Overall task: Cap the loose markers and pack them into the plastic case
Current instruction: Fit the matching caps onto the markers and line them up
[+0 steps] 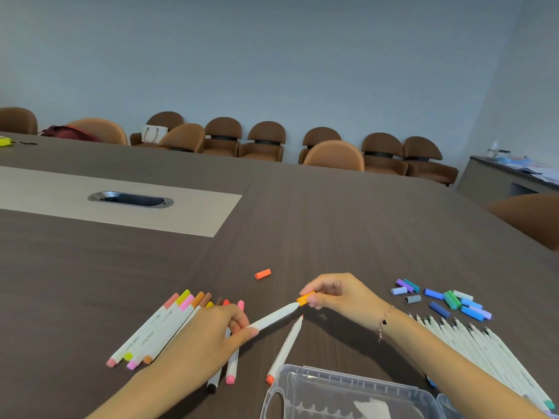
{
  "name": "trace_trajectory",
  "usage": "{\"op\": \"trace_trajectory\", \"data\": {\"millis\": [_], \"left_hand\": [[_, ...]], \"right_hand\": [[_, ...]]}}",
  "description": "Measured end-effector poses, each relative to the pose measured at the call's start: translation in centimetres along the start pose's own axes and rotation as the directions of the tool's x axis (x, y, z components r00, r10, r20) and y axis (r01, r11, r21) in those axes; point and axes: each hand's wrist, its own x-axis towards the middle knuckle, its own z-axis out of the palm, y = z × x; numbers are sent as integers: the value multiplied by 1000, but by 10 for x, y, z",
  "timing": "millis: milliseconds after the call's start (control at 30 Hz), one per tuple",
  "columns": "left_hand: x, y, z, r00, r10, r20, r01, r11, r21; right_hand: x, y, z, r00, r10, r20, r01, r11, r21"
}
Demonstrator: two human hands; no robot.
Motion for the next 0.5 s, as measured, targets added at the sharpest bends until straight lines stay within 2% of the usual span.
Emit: {"op": "trace_trajectory", "data": {"millis": [200,367,500], "left_hand": [[-1,1,1,988,144,-58,-139,986,95],[2,-4,1,992,99,-80,-94,994,63],[1,1,5,998,65,8,-66,998,3]], "right_hand": [[4,-5,8,1000,-12,16,11,999,41],[3,-7,9,999,-41,-19,42,997,68],[4,-8,10,998,-60,-18,61,996,58]]}}
